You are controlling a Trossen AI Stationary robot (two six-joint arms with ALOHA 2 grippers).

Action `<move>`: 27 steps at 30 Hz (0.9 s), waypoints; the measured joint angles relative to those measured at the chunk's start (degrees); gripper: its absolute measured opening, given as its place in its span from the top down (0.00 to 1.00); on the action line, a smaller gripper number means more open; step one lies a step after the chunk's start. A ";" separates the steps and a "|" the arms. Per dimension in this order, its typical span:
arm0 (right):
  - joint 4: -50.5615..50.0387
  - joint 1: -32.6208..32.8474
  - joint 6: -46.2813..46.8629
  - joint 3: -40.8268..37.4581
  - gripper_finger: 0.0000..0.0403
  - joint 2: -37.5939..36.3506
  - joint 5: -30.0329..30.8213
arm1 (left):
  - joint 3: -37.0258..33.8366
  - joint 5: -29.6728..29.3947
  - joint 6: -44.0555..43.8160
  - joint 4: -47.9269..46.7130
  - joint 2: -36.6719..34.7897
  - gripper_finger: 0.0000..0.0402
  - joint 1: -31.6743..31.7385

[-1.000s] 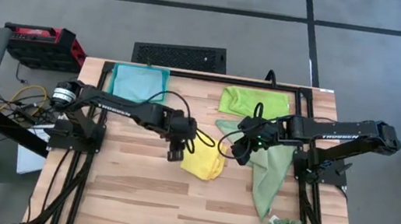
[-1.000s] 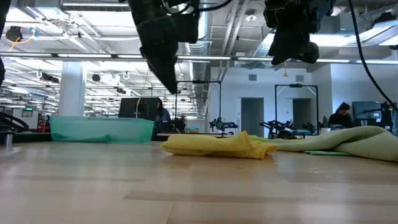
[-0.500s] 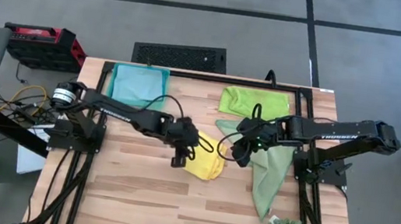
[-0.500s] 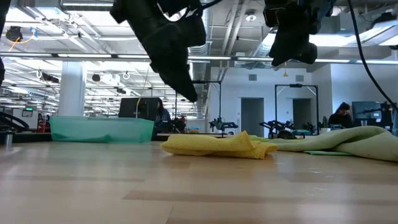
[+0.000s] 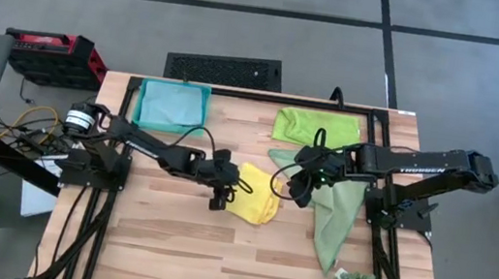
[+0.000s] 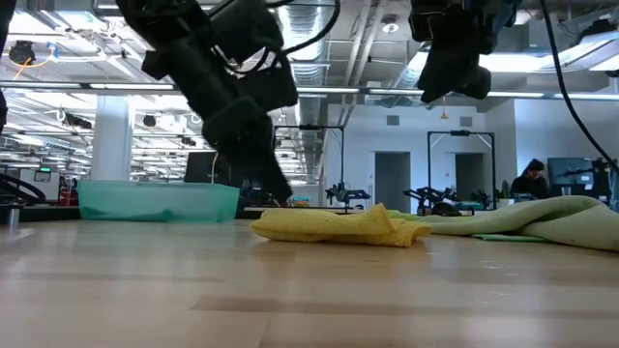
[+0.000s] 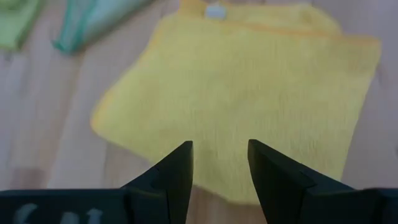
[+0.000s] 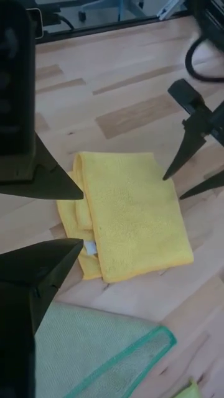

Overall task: Fold microfiber towels
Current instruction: Stack the folded yellow microfiber on top of the blue microfiber towel

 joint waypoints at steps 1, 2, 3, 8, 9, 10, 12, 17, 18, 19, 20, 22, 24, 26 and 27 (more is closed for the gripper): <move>0.00 -0.11 -0.04 0.00 0.67 0.00 -0.02 | -0.47 0.02 -1.10 -0.11 0.00 0.64 -0.02; 0.02 -0.21 -0.04 0.00 0.67 0.00 -0.02 | -0.84 0.05 -2.03 -0.10 0.00 0.64 -0.02; 0.02 -0.23 -0.04 0.00 0.67 0.00 0.00 | -1.19 0.04 -2.64 0.08 0.00 0.64 -0.02; 0.14 -0.23 -0.04 0.00 0.67 0.00 0.27 | -1.94 -0.25 -2.46 1.31 0.00 0.64 -0.02; 0.24 -0.23 -0.04 0.00 0.67 0.00 0.27 | -2.06 -0.16 -2.39 2.02 0.00 0.64 -0.05; 0.32 -0.23 -0.02 0.00 0.67 0.00 0.27 | -2.21 0.40 -2.38 2.75 0.02 0.64 -0.10; 0.48 -0.25 0.02 0.00 0.67 0.00 0.29 | -2.20 1.00 -1.39 4.97 1.26 0.64 -0.32; 0.91 -0.23 0.14 0.00 0.67 -0.02 0.38 | -0.81 1.10 2.13 6.49 4.92 0.64 -1.31; 1.31 -0.23 0.21 0.00 0.67 -0.02 0.38 | -0.49 1.10 2.11 6.32 5.26 0.64 -1.34; 1.59 -0.23 0.41 0.00 0.67 -0.02 0.40 | -0.09 1.11 1.85 6.28 5.72 0.64 -1.32; 1.52 -0.23 0.51 0.00 0.67 -0.02 0.39 | 0.36 1.11 1.57 6.49 6.13 0.64 -1.26; 1.86 -0.23 0.55 0.00 0.67 -0.02 0.40 | 0.63 1.11 1.48 5.48 6.55 0.64 -1.09; 1.90 -0.23 0.56 0.00 0.67 -0.02 0.38 | 0.96 1.08 0.70 3.62 7.44 0.64 -1.09; 2.05 -0.23 0.57 0.00 0.67 -0.02 0.38 | 1.05 0.80 -1.02 1.66 7.50 0.64 -1.09; 2.09 -0.23 0.57 0.00 0.67 -0.02 0.38 | 1.08 0.72 -1.81 0.75 7.39 0.64 -1.11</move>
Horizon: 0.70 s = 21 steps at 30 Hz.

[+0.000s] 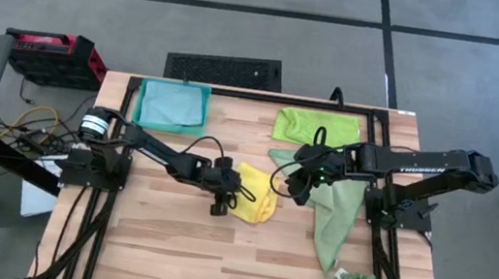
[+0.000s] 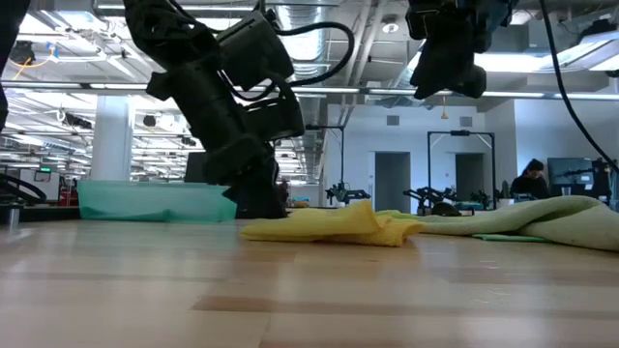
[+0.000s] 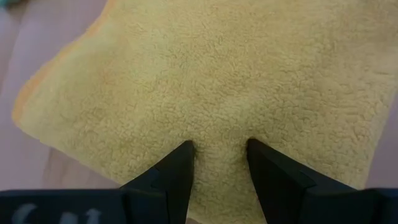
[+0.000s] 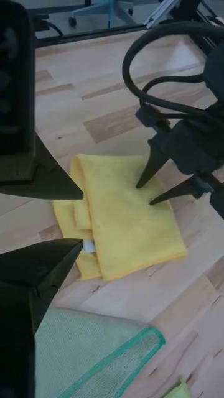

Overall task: Fold microfiber towels
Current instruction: Stack the folded yellow microfiber on top of the blue microfiber towel

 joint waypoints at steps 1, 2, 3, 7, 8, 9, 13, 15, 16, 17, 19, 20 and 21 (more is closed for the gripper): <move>0.01 0.00 0.00 0.00 0.67 0.00 0.00 | 0.02 0.00 -0.93 -0.62 0.00 0.64 -0.01; 0.01 0.00 0.01 0.00 0.67 0.00 0.00 | 0.07 0.00 -2.15 -1.09 0.00 0.64 -0.01; 0.02 0.00 0.01 0.00 0.67 0.00 0.00 | 0.07 0.00 -3.59 -1.50 -0.08 0.64 0.01; 0.01 0.00 0.02 0.00 0.67 0.00 0.00 | 0.07 -0.08 -8.54 -4.82 -1.02 0.64 0.08; -0.03 0.00 0.02 0.00 0.67 0.00 0.00 | 0.07 -0.20 -9.44 -6.52 -1.42 0.64 0.08; -0.03 0.00 0.02 0.00 0.67 0.00 0.00 | 0.09 -0.28 -10.06 -8.33 -1.89 0.64 0.08; -0.05 0.00 0.02 0.00 0.67 0.00 0.00 | 0.01 -0.24 -7.57 -16.64 -4.43 0.64 0.08; -0.13 0.00 0.02 0.00 0.67 0.00 -0.01 | -0.07 -0.18 -4.19 -20.52 -5.83 0.64 0.29; -0.13 0.00 0.01 0.00 0.67 0.00 -0.01 | -0.13 0.04 -1.01 -22.40 -6.48 0.64 0.44; -0.13 0.00 -0.01 0.00 0.67 0.00 -0.02 | -0.15 0.32 3.23 -24.18 -6.97 0.64 0.63; -0.10 0.00 -0.14 0.00 0.67 0.00 -0.02 | -0.15 0.48 12.75 -26.78 -7.50 0.64 0.96; 0.00 0.00 -0.26 0.00 0.67 0.00 -0.02 | -0.12 0.48 16.40 -27.65 -7.56 0.64 1.23; 0.05 0.00 -0.28 0.00 0.67 0.00 -0.02 | -0.07 0.55 19.24 -28.35 -7.61 0.64 1.52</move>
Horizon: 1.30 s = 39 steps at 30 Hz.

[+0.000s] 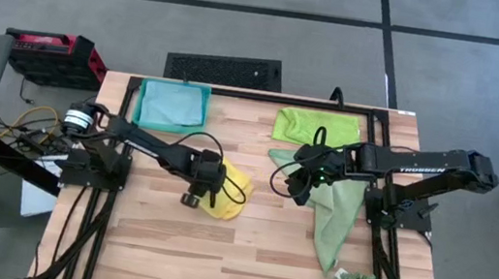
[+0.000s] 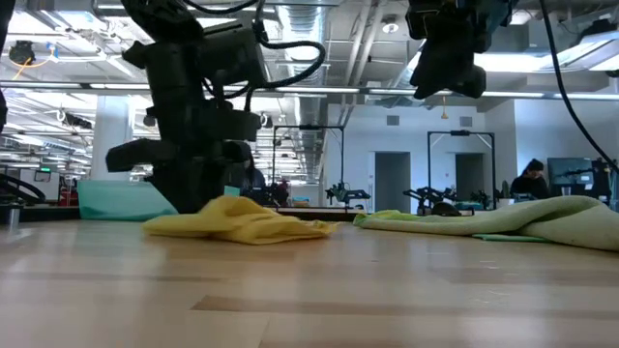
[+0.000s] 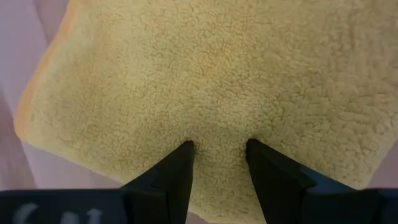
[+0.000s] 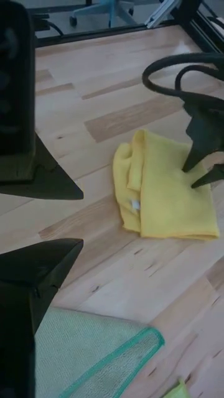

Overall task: Fold microfiber towels
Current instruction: Stack the folded yellow microfiber on top of the blue microfiber towel

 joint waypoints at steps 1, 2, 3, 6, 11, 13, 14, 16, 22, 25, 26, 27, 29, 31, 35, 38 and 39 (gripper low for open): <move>-0.02 0.00 -0.03 0.00 0.67 0.00 0.00 | 0.04 0.14 2.06 -0.68 -0.01 0.64 0.41; 0.00 0.00 -0.09 0.00 0.67 0.00 0.00 | 0.04 0.21 3.30 -1.14 -0.04 0.64 0.78; 0.00 0.00 -0.11 0.00 0.67 0.00 0.00 | 0.05 0.32 3.55 -1.20 -0.04 0.64 1.06; 0.00 0.00 -0.14 0.00 0.67 0.00 0.00 | 0.77 0.77 -0.53 -2.58 -0.79 0.64 1.91; -0.01 -0.01 -0.14 0.00 0.67 -0.02 -0.02 | 2.62 3.50 -9.10 -1.85 -6.62 0.64 4.02; 0.00 0.00 -0.14 0.00 0.67 -0.02 -0.04 | 2.45 5.13 -13.58 -4.07 -8.86 0.64 5.44; 0.00 0.00 -0.14 0.00 0.67 -0.02 -0.04 | 2.38 6.73 -16.04 -5.26 -9.92 0.64 6.53; 0.00 0.00 -0.16 0.00 0.67 -0.02 -0.04 | 2.48 11.77 -21.61 -5.93 -11.63 0.64 9.07; 0.28 0.00 -0.18 0.00 0.67 -0.02 -0.03 | 2.32 23.22 -32.68 -6.84 -11.91 0.64 15.89; 0.26 -0.02 -0.22 0.00 0.67 -0.02 -0.04 | 2.32 22.88 -35.85 -6.87 -11.91 0.64 18.05; 0.26 0.00 -0.24 0.00 0.67 -0.02 -0.04 | 2.32 22.85 -36.43 -6.87 -11.91 0.64 18.68; 0.26 0.00 -0.24 0.00 0.67 -0.02 -0.02 | 2.31 23.06 -36.93 -6.86 -11.91 0.64 19.28; 0.26 0.00 -0.28 0.00 0.67 -0.02 -0.04 | 1.29 24.10 -38.55 -5.41 -11.99 0.64 20.26; 0.24 0.00 -0.33 0.00 0.67 -0.02 -0.02 | -0.95 24.02 -40.80 -4.15 -11.98 0.64 20.99; 0.24 0.00 -0.76 0.00 0.67 -0.02 -0.02 | -4.95 23.83 -44.48 -0.80 -11.93 0.64 21.83; 0.24 0.00 -1.68 0.00 0.67 -0.02 -0.11 | -7.67 23.88 -46.06 2.10 -11.92 0.64 21.64; 0.24 0.00 -1.69 0.00 0.67 -0.02 -0.13 | -8.43 23.91 -46.20 3.66 -11.93 0.64 21.40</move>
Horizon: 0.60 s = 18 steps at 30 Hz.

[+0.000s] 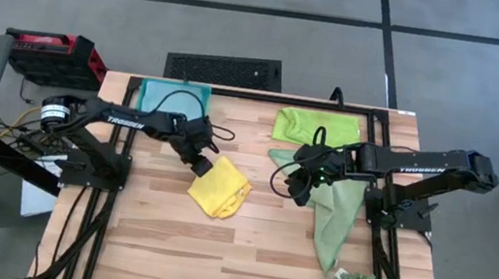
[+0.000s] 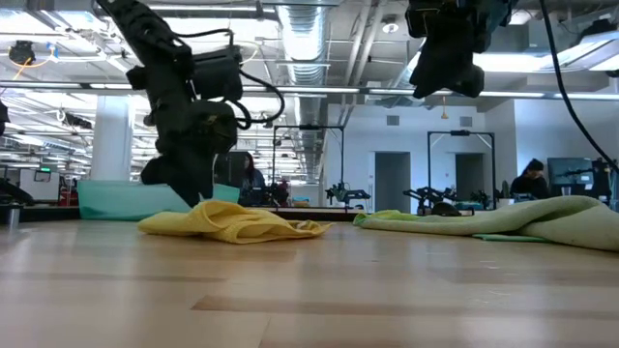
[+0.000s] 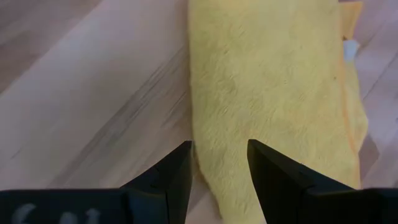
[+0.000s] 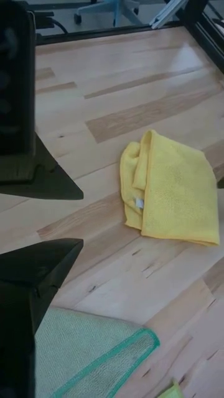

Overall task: Fold microfiber towels
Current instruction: Stack the folded yellow microfiber on top of the blue microfiber towel

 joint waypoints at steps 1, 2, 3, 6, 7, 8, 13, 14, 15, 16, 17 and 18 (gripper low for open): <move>-0.01 0.00 0.00 0.00 0.67 0.00 0.00 | -0.69 -0.05 -0.14 1.35 -0.01 0.64 -0.17; 0.01 0.00 -0.01 0.00 0.67 0.00 0.00 | -1.35 -0.30 -0.59 2.00 -0.01 0.64 -0.35; 0.01 0.00 0.00 0.00 0.67 0.00 0.00 | -1.99 -0.61 -1.15 2.16 -0.01 0.64 -0.43; -0.02 0.00 -0.02 0.00 0.67 0.00 -0.02 | -3.26 -0.81 -2.25 5.13 -0.01 0.64 -0.74; -0.02 0.00 -0.02 0.00 0.67 0.00 -0.02 | -3.62 -0.81 -2.21 6.12 -0.01 0.64 -0.76; 0.00 0.00 -0.01 0.00 0.67 0.00 -0.02 | -4.04 -0.73 -2.23 6.42 -0.01 0.64 -0.76; -0.02 0.00 -0.02 0.00 0.67 0.00 -0.03 | -5.09 -0.82 -2.28 7.28 1.07 0.64 -1.20; -0.02 0.00 -0.02 0.00 0.67 0.00 -0.03 | -5.10 -0.66 -2.29 7.99 1.77 0.64 -1.43; -0.04 0.00 -0.02 0.00 0.67 0.00 -0.04 | -5.10 -0.07 -2.27 9.20 2.45 0.64 -1.58; -0.17 0.00 -0.04 0.00 0.67 0.00 -0.04 | -5.12 0.53 -2.10 9.63 2.55 0.64 -1.57; -0.24 0.00 -0.03 0.00 0.67 0.00 -0.04 | -5.03 1.67 -1.61 10.97 2.93 0.64 -1.69; -0.28 0.00 -0.04 0.02 0.67 0.00 -0.04 | -4.66 2.19 -1.40 12.38 3.77 0.64 -1.99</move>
